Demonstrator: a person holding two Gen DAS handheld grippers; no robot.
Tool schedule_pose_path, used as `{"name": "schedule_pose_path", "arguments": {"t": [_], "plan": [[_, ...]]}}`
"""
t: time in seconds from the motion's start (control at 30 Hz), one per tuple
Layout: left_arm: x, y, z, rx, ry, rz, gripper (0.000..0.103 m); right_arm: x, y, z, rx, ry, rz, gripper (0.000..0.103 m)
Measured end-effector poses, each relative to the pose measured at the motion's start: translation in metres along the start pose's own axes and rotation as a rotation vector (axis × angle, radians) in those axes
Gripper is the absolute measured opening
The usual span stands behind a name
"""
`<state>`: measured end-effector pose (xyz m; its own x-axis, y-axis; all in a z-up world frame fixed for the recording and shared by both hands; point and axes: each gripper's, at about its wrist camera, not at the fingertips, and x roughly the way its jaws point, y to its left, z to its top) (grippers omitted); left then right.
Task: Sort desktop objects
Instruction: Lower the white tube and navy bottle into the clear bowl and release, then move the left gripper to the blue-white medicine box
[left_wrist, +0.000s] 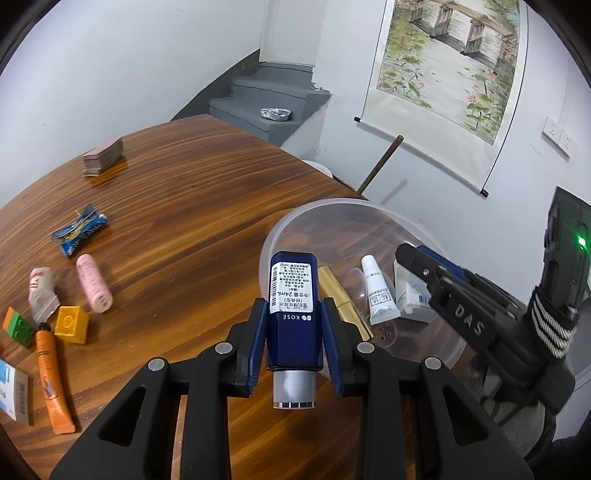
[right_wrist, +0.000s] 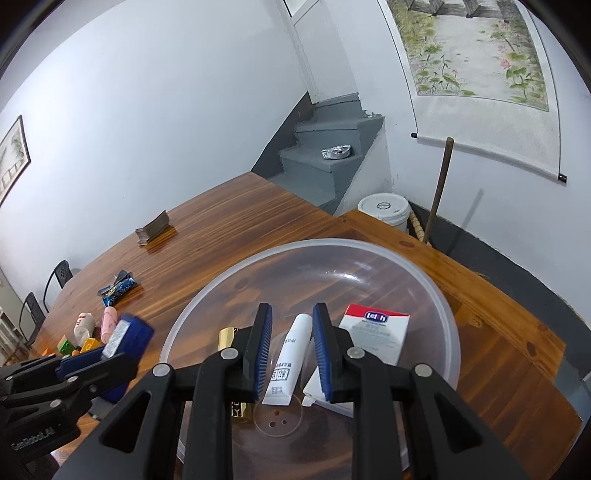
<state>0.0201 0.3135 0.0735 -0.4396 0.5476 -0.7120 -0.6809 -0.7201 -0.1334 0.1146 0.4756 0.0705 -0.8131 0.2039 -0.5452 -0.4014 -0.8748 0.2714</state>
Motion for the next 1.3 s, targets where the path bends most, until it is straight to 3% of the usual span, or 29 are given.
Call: {"name": "schedule_pose_path", "arguments": {"t": [0.17,0.23,0.3,0.4,0.97,1.3], "plan": [[0.015,-0.002,0.007,-0.025,0.019,-0.015,0.032,-0.004,-0.003,0.0,0.015,-0.023,-0.001,0.027],[0.022,0.0,0.01,-0.054,0.035,-0.038,0.032,-0.005,-0.007,0.001,0.038,-0.033,-0.009,0.037],[0.03,0.001,0.012,-0.08,0.053,-0.062,0.032,-0.008,-0.012,0.002,0.064,-0.048,-0.018,0.058],[0.038,0.002,0.013,-0.11,0.072,-0.083,0.032,-0.013,-0.015,0.003,0.084,-0.082,-0.035,0.071],[0.018,0.014,0.008,-0.117,0.035,-0.037,0.033,-0.009,-0.007,0.002,0.033,-0.081,-0.071,0.071],[-0.005,0.046,-0.001,-0.169,0.001,0.019,0.033,-0.007,-0.002,0.002,0.012,-0.08,-0.101,0.071]]}}
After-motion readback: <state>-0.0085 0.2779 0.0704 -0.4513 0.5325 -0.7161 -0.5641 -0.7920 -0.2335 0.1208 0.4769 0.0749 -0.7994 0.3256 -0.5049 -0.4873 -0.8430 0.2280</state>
